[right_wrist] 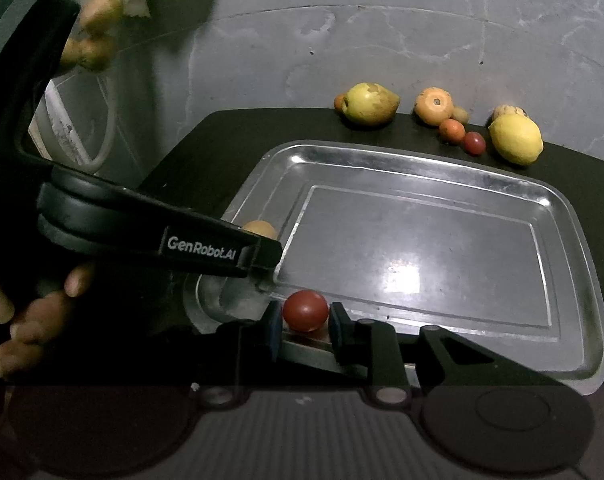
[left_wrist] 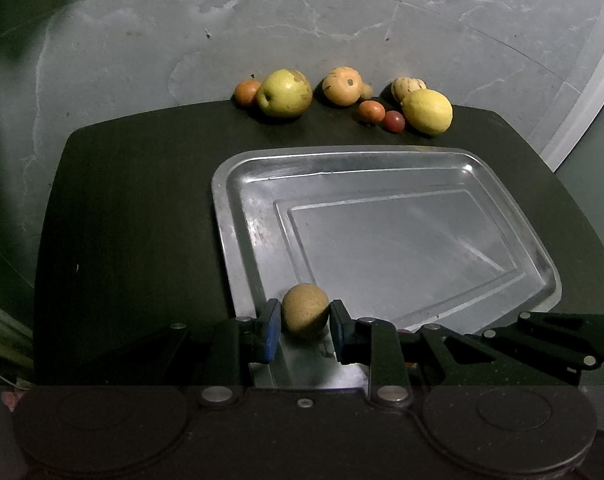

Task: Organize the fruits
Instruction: 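Carry the brown fruit with the left tool while the right tool carries the red fruit over the tray, then open the left tool over the tray while the right tool releases the red fruit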

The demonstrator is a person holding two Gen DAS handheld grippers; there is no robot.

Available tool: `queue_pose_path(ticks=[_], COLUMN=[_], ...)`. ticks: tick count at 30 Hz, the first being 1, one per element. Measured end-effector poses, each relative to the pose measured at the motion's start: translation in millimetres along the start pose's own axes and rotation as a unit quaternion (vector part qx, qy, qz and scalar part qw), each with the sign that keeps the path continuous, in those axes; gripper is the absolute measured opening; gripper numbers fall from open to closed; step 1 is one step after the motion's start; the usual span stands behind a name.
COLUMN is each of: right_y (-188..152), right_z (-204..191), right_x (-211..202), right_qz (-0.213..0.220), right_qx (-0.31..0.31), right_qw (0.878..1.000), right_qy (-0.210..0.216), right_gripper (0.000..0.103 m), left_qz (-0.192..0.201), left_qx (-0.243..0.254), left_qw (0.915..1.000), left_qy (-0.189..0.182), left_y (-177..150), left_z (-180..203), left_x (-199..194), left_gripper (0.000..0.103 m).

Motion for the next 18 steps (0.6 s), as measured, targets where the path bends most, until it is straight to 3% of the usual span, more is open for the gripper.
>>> queue_pose_path(ticks=[7, 13, 18], right_y=[-1, -2, -4], right_z=[3, 8, 15], right_x=[-6, -19, -32], right_qz=[0.004, 0.006, -0.005], right_qx=[0.005, 0.011, 0.023], right_qw=[1.000, 1.000, 0.999], right_qy=[-0.001, -0.011, -0.024], right_gripper=[0.044, 0.062, 0.086], left_qz=[0.007, 0.024, 0.034], left_qx=[-0.002, -0.008, -0.023], left_qw=[1.0000, 0.9997, 0.9990], left_qy=[-0.005, -0.001, 0.018], left_y=[0, -1, -6], left_z=[0, -3, -14], left_x=[-8, -27, -42], left_gripper=[0.034, 0.057, 0.083])
Point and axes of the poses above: each gripper's, at about its wrist camera, not at the fingertips, and x roughly the way its jaws point, z to its right, y to its top, the point moved 4 cm from there along x, roughly the way its jaws point, and after that the axes turned 10 degrees about -y, right-handed, at the moved point
